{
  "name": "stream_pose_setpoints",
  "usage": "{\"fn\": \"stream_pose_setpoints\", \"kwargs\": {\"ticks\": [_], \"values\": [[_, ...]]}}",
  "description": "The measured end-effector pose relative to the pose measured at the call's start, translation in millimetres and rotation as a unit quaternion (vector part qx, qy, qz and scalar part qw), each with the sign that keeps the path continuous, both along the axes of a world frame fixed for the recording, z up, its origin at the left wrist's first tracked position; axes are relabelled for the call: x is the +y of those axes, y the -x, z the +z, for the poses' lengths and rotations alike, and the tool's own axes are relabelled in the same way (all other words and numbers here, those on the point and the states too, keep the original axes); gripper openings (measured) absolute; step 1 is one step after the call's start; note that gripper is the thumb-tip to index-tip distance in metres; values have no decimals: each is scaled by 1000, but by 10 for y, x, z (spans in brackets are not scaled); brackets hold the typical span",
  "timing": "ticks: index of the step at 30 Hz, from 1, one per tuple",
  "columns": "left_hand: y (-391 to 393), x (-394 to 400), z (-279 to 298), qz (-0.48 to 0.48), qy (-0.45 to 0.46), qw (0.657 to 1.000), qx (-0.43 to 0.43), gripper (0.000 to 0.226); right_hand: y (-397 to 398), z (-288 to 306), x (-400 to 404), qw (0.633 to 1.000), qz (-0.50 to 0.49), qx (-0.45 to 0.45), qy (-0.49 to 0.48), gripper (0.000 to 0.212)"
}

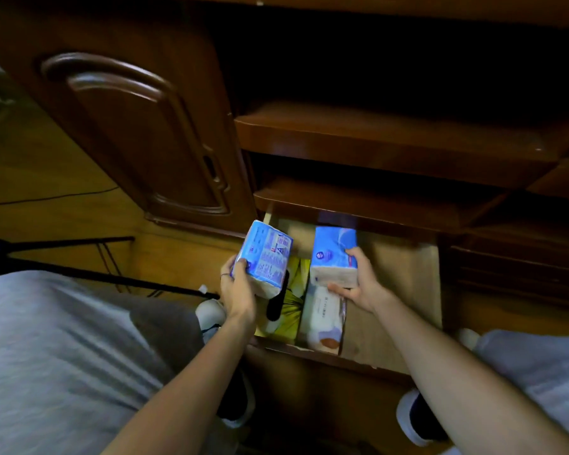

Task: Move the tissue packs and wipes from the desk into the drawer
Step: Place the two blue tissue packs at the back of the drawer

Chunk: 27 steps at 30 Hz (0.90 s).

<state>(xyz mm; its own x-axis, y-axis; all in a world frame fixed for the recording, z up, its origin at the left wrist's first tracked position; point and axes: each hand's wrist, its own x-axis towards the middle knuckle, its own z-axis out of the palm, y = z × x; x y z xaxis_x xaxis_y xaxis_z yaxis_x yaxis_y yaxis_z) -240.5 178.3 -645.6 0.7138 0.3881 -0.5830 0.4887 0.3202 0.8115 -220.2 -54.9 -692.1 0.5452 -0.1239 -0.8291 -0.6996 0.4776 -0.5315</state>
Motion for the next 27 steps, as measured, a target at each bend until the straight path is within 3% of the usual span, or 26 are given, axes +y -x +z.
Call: {"fn": "stream_pose_setpoints", "kwargs": {"ticks": [6,12,15,18,20,24,27], "values": [[-68,171,-156,-1,-16,1000,2,24,-500,-164,316,999,-19,-28,-19,26],[-113,253,-275,23,-17,999,31,31,-813,-305,466,998,-29,-37,38,61],[-148,273,-318,36,3,999,35,22,-846,-442,610,976,96,-77,178,60],[-137,272,-355,26,-3,999,36,20,-835,-589,659,929,207,-79,295,42],[-128,268,-364,22,-11,999,37,19,-853,-615,655,930,210,-72,293,43],[-149,282,-369,34,-13,998,41,18,-928,-587,679,943,200,-54,260,63],[-141,279,-372,19,-9,999,35,23,-949,-603,683,953,195,-40,230,57]]}}
